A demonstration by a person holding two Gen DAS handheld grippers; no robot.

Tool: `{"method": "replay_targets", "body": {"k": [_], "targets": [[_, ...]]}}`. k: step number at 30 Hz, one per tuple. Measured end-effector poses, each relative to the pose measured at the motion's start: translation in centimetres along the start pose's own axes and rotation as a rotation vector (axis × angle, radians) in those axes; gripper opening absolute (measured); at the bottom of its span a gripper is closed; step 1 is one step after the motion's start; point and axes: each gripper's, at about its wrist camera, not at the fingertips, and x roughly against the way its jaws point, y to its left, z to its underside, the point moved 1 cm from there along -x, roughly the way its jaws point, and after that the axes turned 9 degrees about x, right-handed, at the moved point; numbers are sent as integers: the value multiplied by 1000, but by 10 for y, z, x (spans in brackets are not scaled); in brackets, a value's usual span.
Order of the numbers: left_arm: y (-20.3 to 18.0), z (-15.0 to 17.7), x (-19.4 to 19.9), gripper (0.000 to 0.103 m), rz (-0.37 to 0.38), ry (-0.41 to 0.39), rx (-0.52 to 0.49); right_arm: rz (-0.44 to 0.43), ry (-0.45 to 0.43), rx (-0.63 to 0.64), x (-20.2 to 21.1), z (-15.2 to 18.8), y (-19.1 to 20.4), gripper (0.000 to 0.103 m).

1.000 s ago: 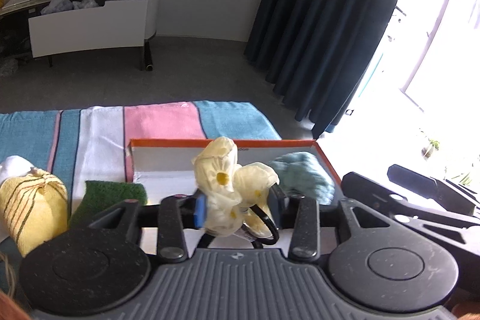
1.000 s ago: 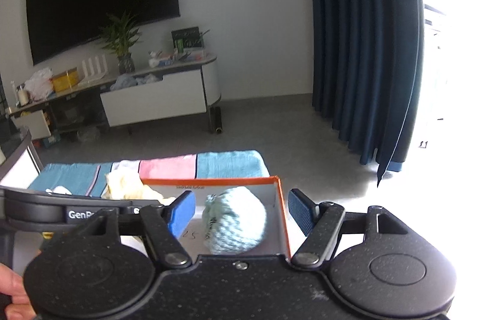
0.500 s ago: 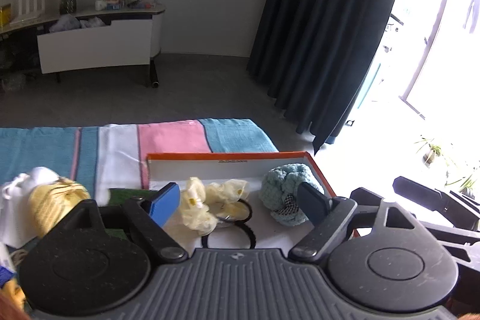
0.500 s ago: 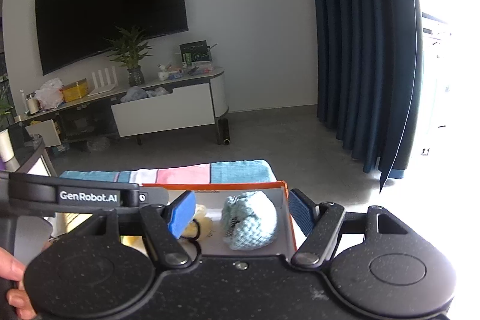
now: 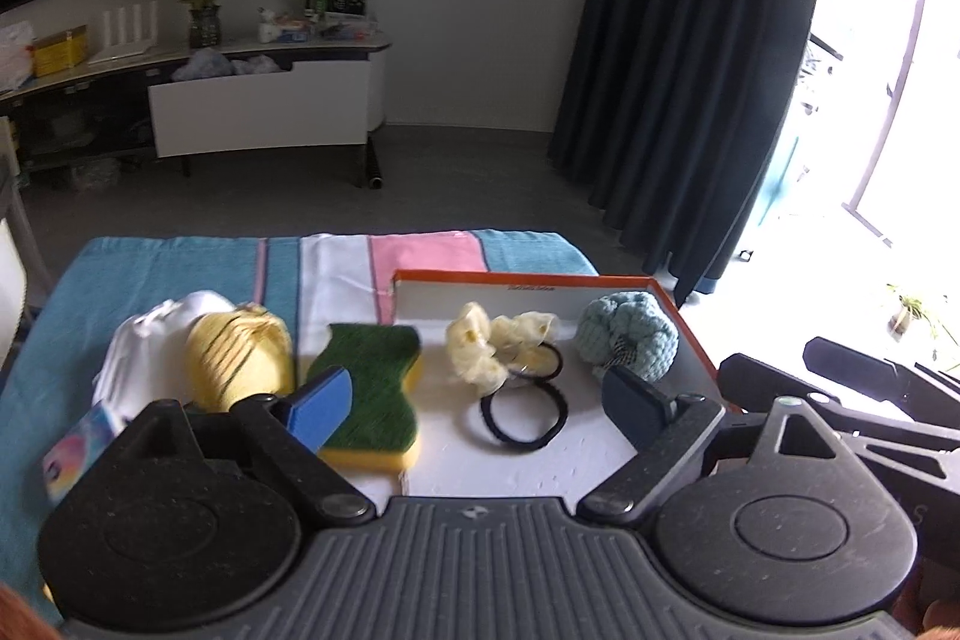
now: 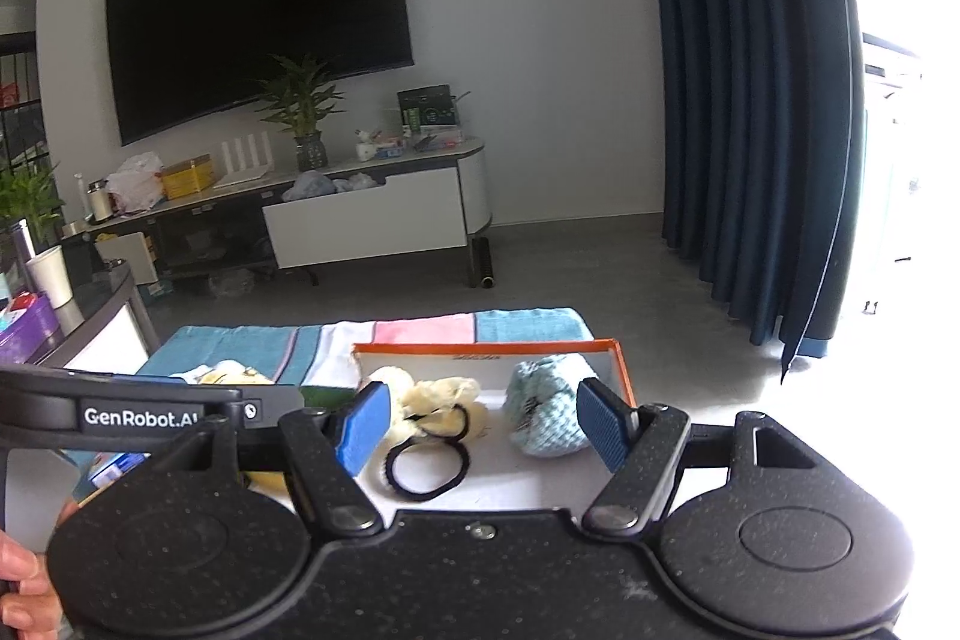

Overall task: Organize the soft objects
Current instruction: 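Open the left gripper to drop the cream gloves and hair ties into the box, then grasp the pink fluffy plush with the left gripper and lift it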

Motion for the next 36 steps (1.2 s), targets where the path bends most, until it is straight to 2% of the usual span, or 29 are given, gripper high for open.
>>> {"method": "replay_targets", "body": {"k": [11,15,18,22,25,28,30,34,35,36], "targets": [[42,37,61,96,-78,-50,38,-103,2,43,24,14,41,82],[69,56,99,99,-123,-69,33,-143,-6,52,31,16,55,82],[98,77,136,101,-191,-93,38,-171,-14,61,35,17,63,82],[133,110,164,102,-262,-25,77,-196,-21,67,39,15,74,82],[156,134,172,102,-335,24,126,-216,-29,70,41,13,85,82],[174,142,170,103,-361,37,190,-235,-34,91,45,10,98,82],[180,141,161,103,-373,46,174,-248,-39,105,47,8,106,82],[179,148,141,103,-390,81,74,-267,-39,141,49,6,122,82],[180,147,134,99,-387,101,70,-271,-37,148,48,6,125,82],[184,148,130,86,-371,113,83,-274,-34,154,48,5,129,82]]}}
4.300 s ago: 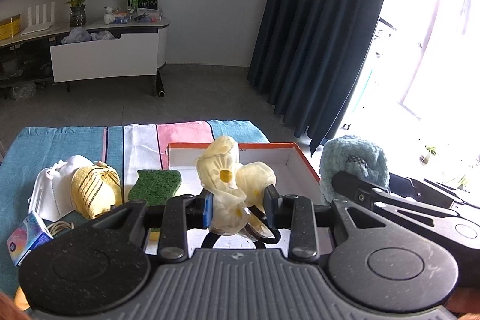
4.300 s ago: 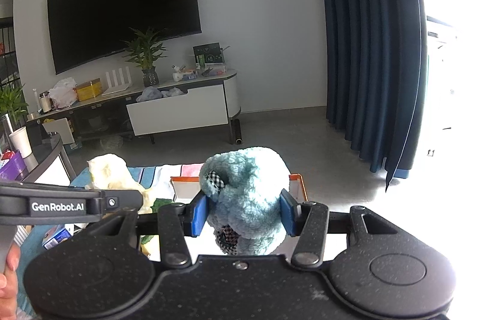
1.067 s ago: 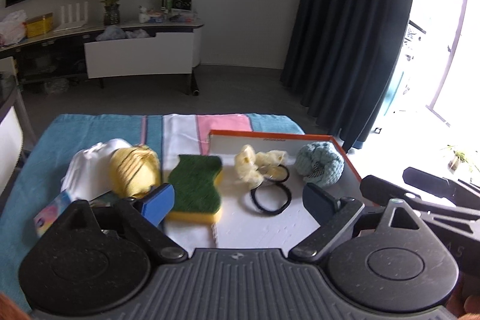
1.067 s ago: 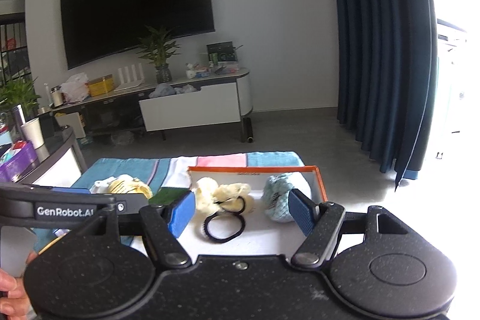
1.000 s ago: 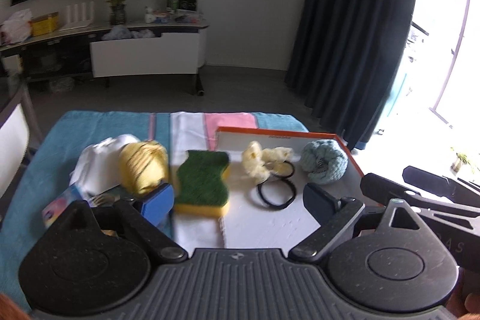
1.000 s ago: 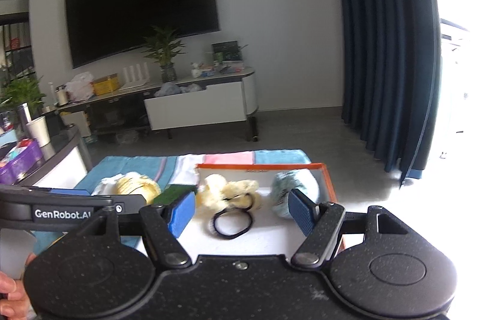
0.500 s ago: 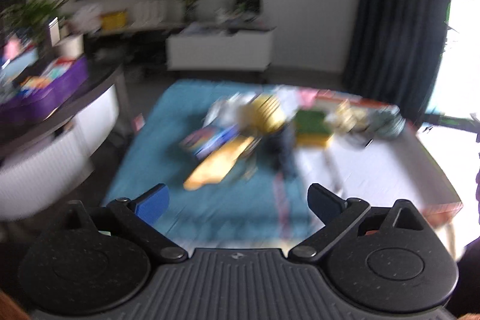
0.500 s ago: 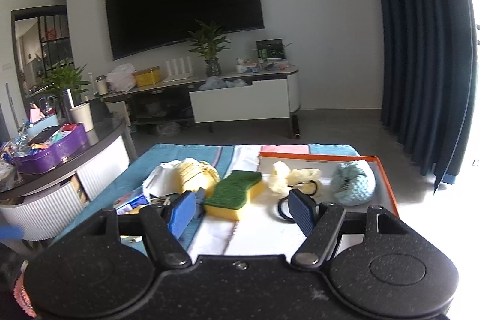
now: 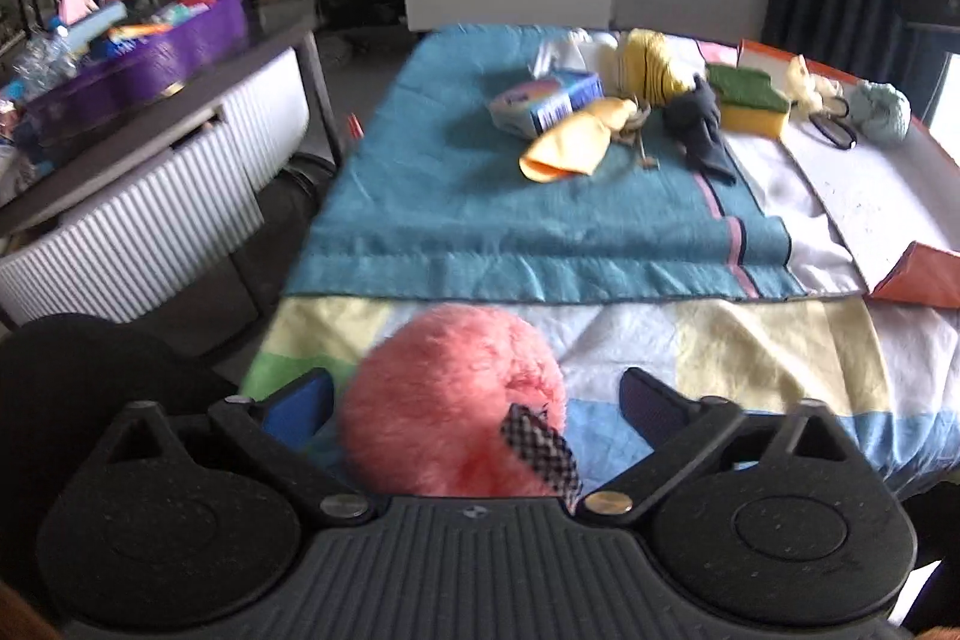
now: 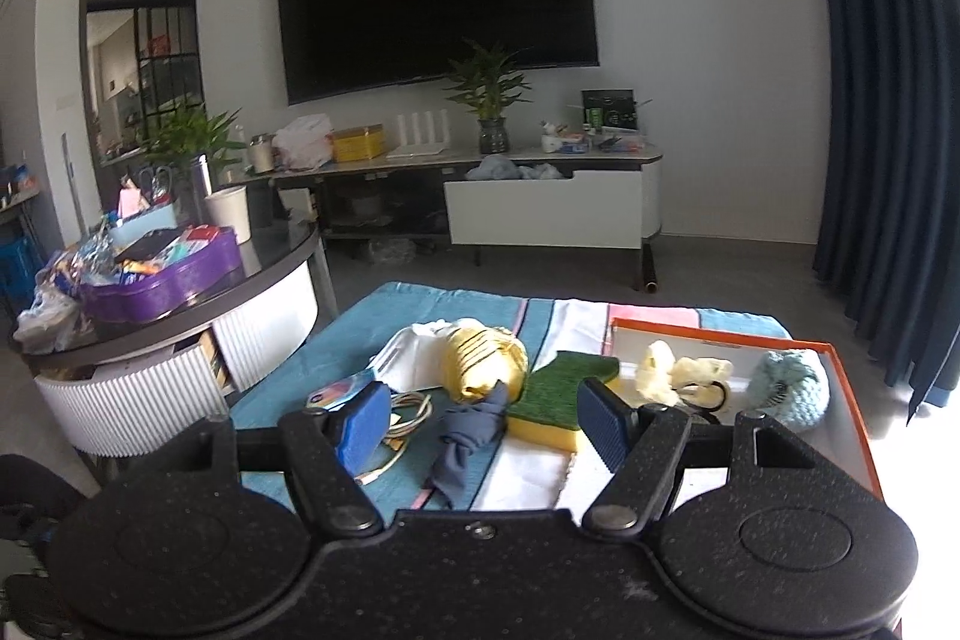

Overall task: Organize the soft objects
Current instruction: 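Grasp the pink fluffy plush with the left gripper and lift it, then grasp the yellow rubber glove with the right gripper while the left holds the pink plush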

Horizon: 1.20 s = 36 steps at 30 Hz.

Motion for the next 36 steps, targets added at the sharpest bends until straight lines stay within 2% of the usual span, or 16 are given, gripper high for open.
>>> {"method": "replay_targets", "body": {"k": [1,2,4,5,11,14,19,26,30,31,32,33,34,35,36], "targets": [[7,3,-7,70,5,25,19,-4,3,5,-2,0,2,82],[12,3,-11,67,0,38,37,-8,8,9,-5,-1,5,82],[24,5,-11,57,41,26,82,-18,18,17,-9,1,9,82],[27,4,-7,56,48,11,95,-23,28,20,-13,2,12,82],[24,-19,27,55,90,-162,90,-94,106,32,-50,15,39,82],[30,-39,27,55,113,-201,126,-147,137,38,-73,17,60,82],[38,-67,14,55,125,-222,180,-201,154,94,-116,16,102,81],[39,-84,-7,55,131,-212,174,-172,221,40,-176,17,118,80],[45,-91,-19,55,139,-196,186,-123,257,29,-199,19,119,77],[45,-92,-21,55,139,-190,187,-118,257,20,-202,19,118,75],[44,-93,-23,55,143,-185,185,-117,253,18,-204,19,118,65],[44,-93,-24,55,145,-183,183,-111,250,24,-204,19,117,48],[43,-93,-25,55,145,-180,182,-95,247,39,-202,20,116,39],[42,-93,-25,55,147,-179,181,-89,244,45,-201,20,114,24],[41,-94,-25,55,146,-178,180,-98,244,34,-198,20,109,20]]}}
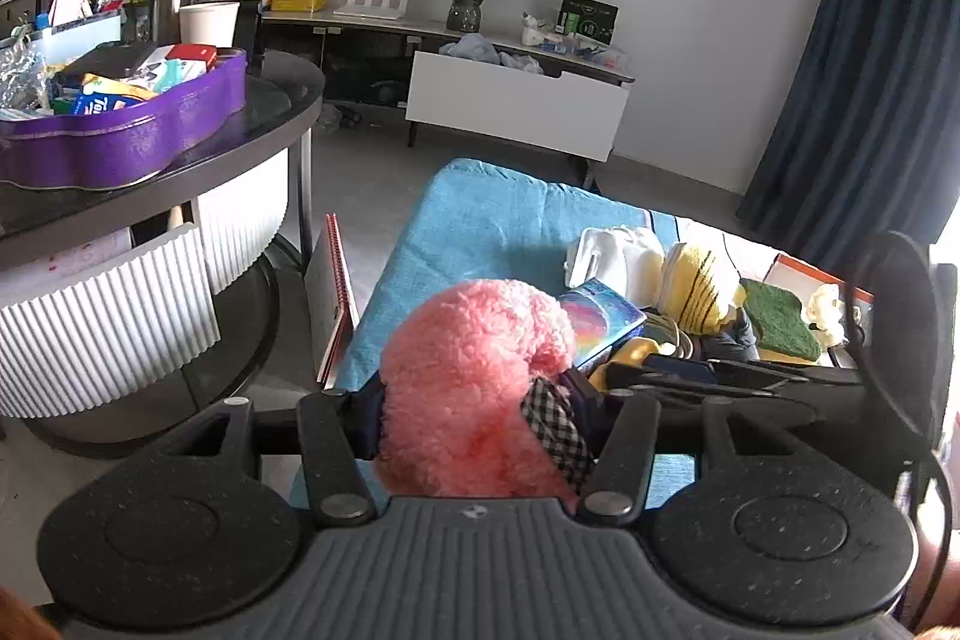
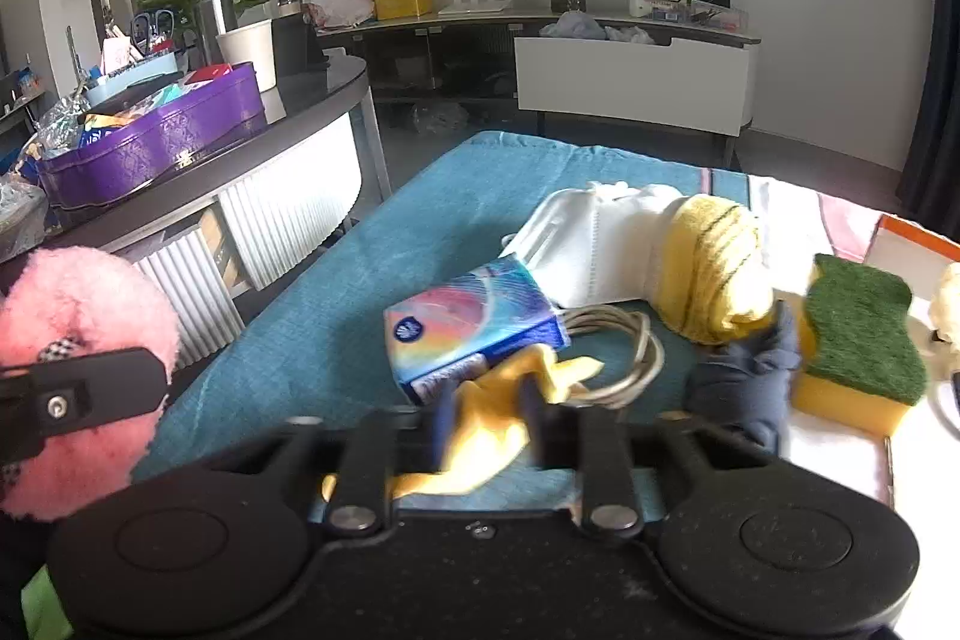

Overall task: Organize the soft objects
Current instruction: 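Grasp the yellow rubber glove with the right gripper while the left holds the pink plush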

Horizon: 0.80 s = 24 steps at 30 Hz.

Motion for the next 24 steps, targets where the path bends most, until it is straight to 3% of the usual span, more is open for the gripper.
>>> {"method": "replay_targets", "body": {"k": [1,2,3,14,19,20,22,23,24], "targets": [[-1,0,0,56,-3,0,-1,-9,-3,-10,3,2,-5,18],[-1,1,1,56,-2,-1,-1,-9,-6,-10,8,3,-8,6],[-2,1,1,55,-2,0,1,-10,-10,-8,13,5,-11,1],[-16,7,5,56,20,16,-29,-58,-52,-14,55,10,-16,1],[-17,10,7,56,24,19,-34,-78,0,42,58,16,-6,2],[-17,11,6,56,25,23,-32,-76,18,49,54,18,-4,9],[-18,13,5,56,25,28,-29,-69,43,56,47,22,0,40],[-18,14,4,56,27,31,-30,-65,54,49,42,24,1,62],[-19,14,5,56,27,31,-33,-66,57,42,40,25,2,68]]}}
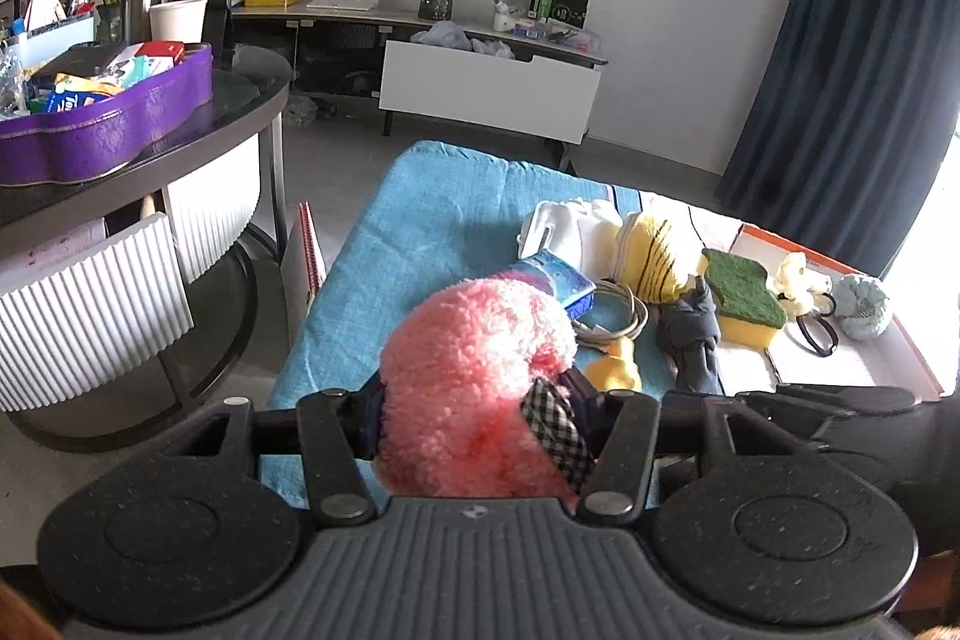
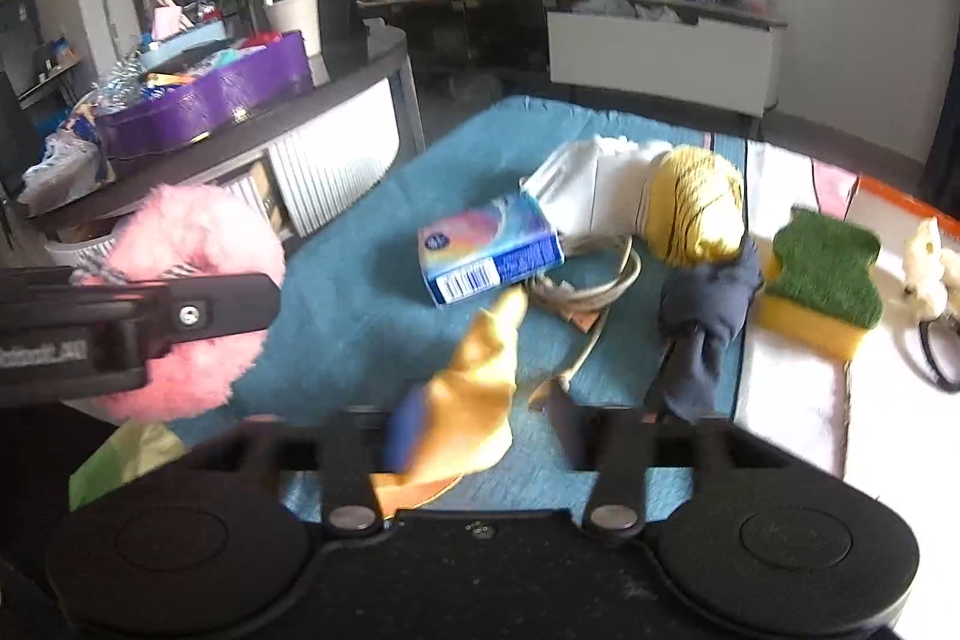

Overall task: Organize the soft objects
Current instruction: 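Grasp the yellow rubber glove with the right gripper while the left holds the pink plush, then carry the yellow glove with the right gripper while the left carries the pink plush to the box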

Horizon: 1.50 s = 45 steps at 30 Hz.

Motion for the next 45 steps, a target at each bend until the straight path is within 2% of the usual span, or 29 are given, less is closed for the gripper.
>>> {"method": "replay_targets", "body": {"k": [5,7,8,11,16,22,29,45], "targets": [[4,-1,0,56,-9,-2,2,-20,5,-17,-14,-2,5,71],[4,-1,-1,56,-13,2,4,-14,17,11,-19,-3,8,44],[4,-1,-1,56,-13,1,5,-11,16,19,-18,-3,9,36],[0,-2,1,56,-9,-3,-2,-10,-18,16,-6,-2,5,34],[-12,-5,5,56,8,-18,-11,-10,-74,-2,23,-8,-5,34],[-39,-8,8,56,41,-35,-55,51,-145,1,64,-13,-23,34],[-64,-6,6,55,61,-38,-83,111,-167,-11,96,-6,-46,34],[-99,-3,6,55,86,-19,-114,165,-215,-55,137,6,-67,34]]}}
